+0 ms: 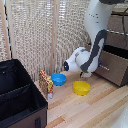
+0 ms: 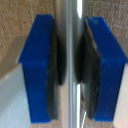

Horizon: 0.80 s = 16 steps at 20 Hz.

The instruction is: Move your gripper towards the bottom drawer handle. Grasp the handle gently with your gripper. Apply gentle outward force to slide the bottom drawer open.

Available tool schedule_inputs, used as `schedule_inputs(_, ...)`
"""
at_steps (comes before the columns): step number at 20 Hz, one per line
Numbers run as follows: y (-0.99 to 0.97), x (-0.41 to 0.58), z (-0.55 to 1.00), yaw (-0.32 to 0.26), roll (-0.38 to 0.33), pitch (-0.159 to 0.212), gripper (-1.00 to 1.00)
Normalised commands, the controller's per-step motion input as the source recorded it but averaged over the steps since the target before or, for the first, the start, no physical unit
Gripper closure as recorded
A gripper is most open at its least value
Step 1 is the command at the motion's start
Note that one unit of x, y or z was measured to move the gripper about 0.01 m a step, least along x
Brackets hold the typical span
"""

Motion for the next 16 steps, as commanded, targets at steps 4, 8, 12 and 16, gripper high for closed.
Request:
schedule_inputs(4, 0.86, 0.347, -0.09, -0.01, -0.001, 0.0, 1.0)
schedule_inputs(8, 0.84, 0.146, -0.08, 0.002, -0.043, 0.0, 1.0)
schedule_inputs(12, 0.89, 0.109, -0.06, 0.004, -0.028, 0.0, 1.0)
schedule_inputs(16, 0.41, 0.016, 0.0, 0.0, -0.018, 0.0, -1.0)
